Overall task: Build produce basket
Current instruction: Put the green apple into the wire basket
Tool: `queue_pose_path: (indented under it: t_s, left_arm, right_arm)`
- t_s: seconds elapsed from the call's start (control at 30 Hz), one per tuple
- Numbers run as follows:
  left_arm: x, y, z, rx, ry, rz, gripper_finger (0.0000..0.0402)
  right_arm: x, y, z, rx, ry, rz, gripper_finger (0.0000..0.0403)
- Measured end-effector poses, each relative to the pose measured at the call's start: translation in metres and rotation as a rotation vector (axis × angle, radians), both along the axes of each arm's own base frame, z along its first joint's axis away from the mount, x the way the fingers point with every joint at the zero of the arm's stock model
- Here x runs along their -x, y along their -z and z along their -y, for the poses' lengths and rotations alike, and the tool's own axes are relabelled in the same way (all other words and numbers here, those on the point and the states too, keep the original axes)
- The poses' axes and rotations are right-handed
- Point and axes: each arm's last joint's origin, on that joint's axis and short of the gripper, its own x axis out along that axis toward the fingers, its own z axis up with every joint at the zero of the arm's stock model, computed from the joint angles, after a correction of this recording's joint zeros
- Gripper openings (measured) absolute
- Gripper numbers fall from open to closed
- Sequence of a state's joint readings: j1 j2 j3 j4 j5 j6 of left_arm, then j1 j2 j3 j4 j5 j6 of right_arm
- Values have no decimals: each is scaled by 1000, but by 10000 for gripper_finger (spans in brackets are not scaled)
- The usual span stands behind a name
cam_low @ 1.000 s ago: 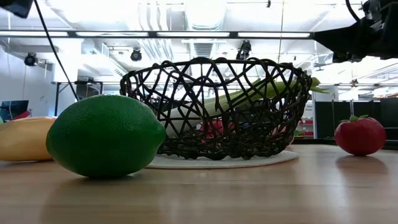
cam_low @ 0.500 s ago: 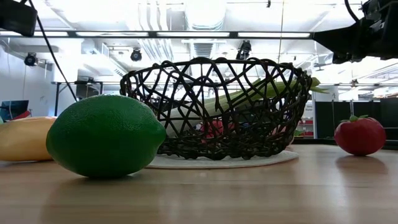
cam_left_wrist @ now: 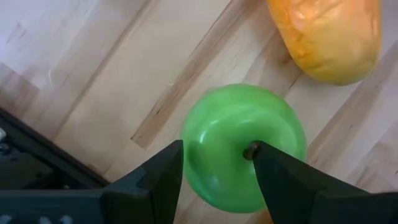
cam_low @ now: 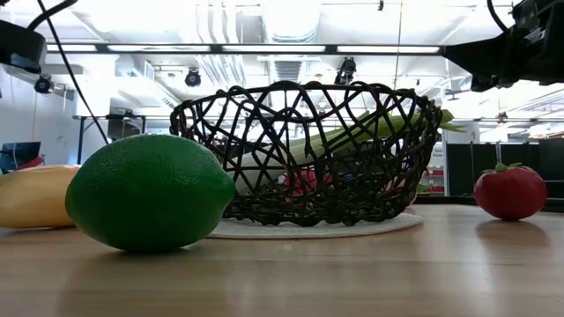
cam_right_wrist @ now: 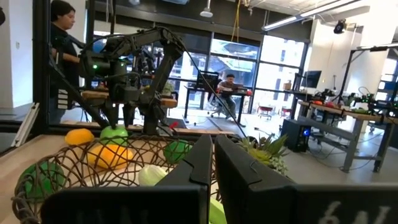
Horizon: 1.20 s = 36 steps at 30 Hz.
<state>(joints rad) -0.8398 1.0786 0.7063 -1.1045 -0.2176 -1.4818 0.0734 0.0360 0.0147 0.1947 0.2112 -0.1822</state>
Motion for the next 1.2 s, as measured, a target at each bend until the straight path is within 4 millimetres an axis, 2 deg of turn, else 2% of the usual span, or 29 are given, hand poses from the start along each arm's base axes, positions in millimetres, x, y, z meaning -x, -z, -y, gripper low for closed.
queue_pose_path:
  t_s: [0.17,0.53,0.63,0.8,0.93,1.07,1.2]
  left_arm:
    - [-1,0,1,6,4,6,153]
    - [-2,-1,2,23,4,25,15]
    - [-3,-6,3,23,4,26,5]
    - [-7,-28,4,15,-10,61,1]
    - [-16,-56,3,1,-21,125,1]
    - [-33,-88,1,-78,21,192,0]
    - [-61,-121,-4,-200,117,276,0]
  right_arm:
    - [0,0,0,0,0,1,11]
    - [0,0,0,2,0,-2,11]
    - [0,0,0,4,1,-3,11]
    - [0,0,0,13,4,-4,11]
    - [0,0,0,14,5,-4,11]
    - [0,0,0,17,11,-5,11]
    - [0,0,1,13,37,-6,11]
